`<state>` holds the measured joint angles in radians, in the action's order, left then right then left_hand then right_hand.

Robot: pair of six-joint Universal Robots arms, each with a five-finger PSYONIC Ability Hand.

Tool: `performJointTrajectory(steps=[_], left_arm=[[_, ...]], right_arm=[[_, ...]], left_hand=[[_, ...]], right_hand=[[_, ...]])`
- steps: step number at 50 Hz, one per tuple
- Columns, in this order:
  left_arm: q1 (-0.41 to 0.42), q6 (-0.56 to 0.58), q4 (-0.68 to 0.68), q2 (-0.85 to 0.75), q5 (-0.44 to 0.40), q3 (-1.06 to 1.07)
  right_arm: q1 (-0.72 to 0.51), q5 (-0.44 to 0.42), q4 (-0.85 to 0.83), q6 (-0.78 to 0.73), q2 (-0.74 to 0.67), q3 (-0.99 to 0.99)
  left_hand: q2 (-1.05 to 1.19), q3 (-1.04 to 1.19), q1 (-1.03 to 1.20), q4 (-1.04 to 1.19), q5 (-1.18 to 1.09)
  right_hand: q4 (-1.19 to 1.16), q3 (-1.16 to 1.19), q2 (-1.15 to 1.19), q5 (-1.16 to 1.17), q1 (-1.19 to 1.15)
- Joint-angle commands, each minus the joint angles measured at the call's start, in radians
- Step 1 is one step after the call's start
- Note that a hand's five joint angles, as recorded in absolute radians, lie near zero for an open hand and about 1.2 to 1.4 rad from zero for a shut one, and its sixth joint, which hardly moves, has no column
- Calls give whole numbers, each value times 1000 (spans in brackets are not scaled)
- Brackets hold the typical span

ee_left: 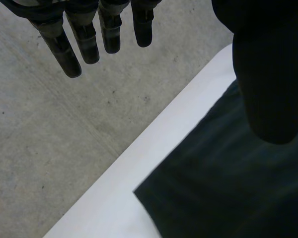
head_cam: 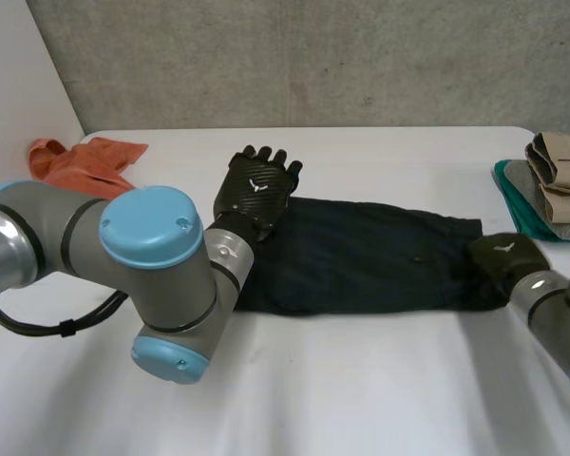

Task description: Fold the laundry.

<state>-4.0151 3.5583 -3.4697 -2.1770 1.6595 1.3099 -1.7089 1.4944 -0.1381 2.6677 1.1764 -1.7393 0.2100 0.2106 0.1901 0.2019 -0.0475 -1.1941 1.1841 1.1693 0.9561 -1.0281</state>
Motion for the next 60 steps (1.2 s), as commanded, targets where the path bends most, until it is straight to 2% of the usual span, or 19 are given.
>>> performJointTrajectory(steps=[1,4,8,9,12,13,17,18,19,20,23,26,29,34,38,42,49,53,60], left_arm=[[-5,1,0,68,-4,46],[-10,1,0,91,-4,66],[-13,-1,-2,106,-3,81],[-13,-1,-2,108,-3,81],[-21,-1,-2,111,0,84],[-22,-1,-2,111,2,84],[-30,-3,-2,118,5,84],[-30,-3,-2,118,5,84],[-30,-3,-2,118,5,83],[-30,-3,-2,120,5,80],[-32,-12,-2,123,5,72],[-32,-48,-3,123,5,55],[-32,-88,-2,121,6,20],[-32,-130,0,111,10,-43],[-13,-148,11,91,3,-100],[47,-150,27,8,-7,-172],[122,-151,126,-168,-127,-325],[149,-153,149,-256,-167,-405],[146,-148,188,-403,-129,-543]], right_arm=[[80,70,-46,-319,121,-69],[84,93,-58,-484,112,-54],[-45,75,-142,-584,104,-6],[-154,49,-193,-594,95,19],[-282,-25,-270,-597,46,38],[-351,-92,-303,-594,2,37],[-463,-258,-293,-630,-107,26],[-475,-282,-282,-643,-122,27],[-486,-333,-253,-672,-141,33],[-486,-350,-246,-678,-141,38],[-486,-371,-245,-663,-117,34],[-471,-368,-248,-589,-51,26],[-411,-370,-261,-389,54,-2],[-325,-332,-253,88,173,-9],[-221,-254,-186,259,248,-3],[-109,-171,-59,274,253,29],[-64,-76,14,267,227,58],[-60,-77,17,271,184,69],[-74,-74,37,273,79,118]], left_hand=[[-35,-36,-16,-27,47],[-35,-36,-16,-27,47],[-35,-36,-16,-27,47],[-35,-36,-16,-27,47],[-35,-36,-16,-27,47],[-35,-36,-16,-27,47],[-35,-36,-16,-27,47],[-35,-36,-16,-27,47],[-35,-36,-16,-27,47],[-35,-36,-16,-27,47],[-35,-36,-16,-27,47],[-35,-36,-16,-27,47],[-35,-36,-16,-27,47],[-35,-36,-16,-27,47],[-35,-36,-16,-27,47],[-35,-36,-16,-27,47],[-35,-36,-16,-27,47],[-35,-36,-16,-27,47],[-32,-32,-12,-24,44]], right_hand=[[-202,212,227,266,-368],[-202,212,227,266,-368],[-202,212,227,266,-368],[-202,212,227,266,-368],[-202,212,227,266,-368],[-202,212,227,266,-368],[-202,212,227,266,-368],[-3,13,27,66,-169],[790,-780,-765,-726,624],[1020,-1010,-995,-956,854],[1020,-1010,-995,-956,854],[1020,-1010,-995,-956,854],[1020,-1010,-995,-956,854],[1020,-1010,-995,-956,854],[1020,-1010,-995,-956,854],[1020,-1010,-995,-956,854],[1020,-1010,-995,-956,854],[1020,-1010,-995,-956,854],[1020,-1010,-995,-956,854]])
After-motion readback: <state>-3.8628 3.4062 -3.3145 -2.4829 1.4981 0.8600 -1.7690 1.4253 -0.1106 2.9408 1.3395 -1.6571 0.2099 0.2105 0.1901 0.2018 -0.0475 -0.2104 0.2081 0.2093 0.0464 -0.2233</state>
